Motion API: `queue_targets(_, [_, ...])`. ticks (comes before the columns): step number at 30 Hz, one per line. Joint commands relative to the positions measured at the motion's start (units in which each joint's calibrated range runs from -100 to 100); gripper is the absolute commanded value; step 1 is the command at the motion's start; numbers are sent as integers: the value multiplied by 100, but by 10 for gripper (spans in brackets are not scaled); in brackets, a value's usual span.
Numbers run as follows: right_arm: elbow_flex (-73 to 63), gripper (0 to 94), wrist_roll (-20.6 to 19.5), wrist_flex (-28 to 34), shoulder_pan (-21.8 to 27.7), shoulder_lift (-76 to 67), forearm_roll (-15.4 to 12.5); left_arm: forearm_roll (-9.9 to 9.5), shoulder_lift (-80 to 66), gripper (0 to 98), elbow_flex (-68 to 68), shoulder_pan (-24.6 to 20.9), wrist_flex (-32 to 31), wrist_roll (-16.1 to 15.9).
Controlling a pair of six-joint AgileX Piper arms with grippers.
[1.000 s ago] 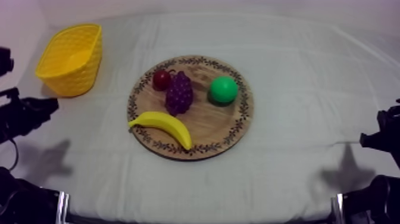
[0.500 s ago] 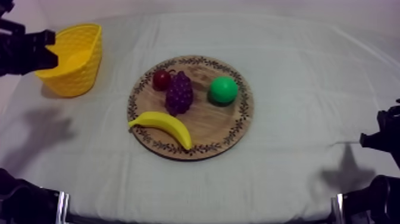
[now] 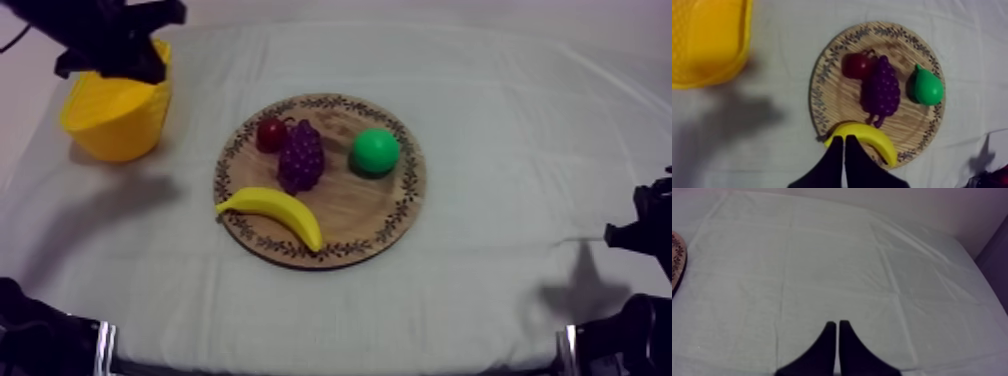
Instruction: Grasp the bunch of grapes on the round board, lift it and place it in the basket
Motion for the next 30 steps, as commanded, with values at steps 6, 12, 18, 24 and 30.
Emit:
queue_targets(6, [-5, 3, 2, 4, 0, -2, -1, -12, 850, 0, -819, 690, 75, 241])
queue_targets(12, [-5, 3, 2, 4, 0, -2, -1, 6, 1405, 0, -1333, 1068, 108, 361])
queue_targets(18, [-5, 3, 2, 4, 0, -2, -1, 28, 1807, 58, -1629, 1200, 112, 357])
queue_targets(24, [-5, 3, 2, 4, 0, -2, -1, 43, 2058, 259, -1775, 1239, 112, 397])
queue_targets(30, [-5, 3, 2, 4, 0, -2, -1, 75, 2241, 560, -1921, 1241, 112, 393])
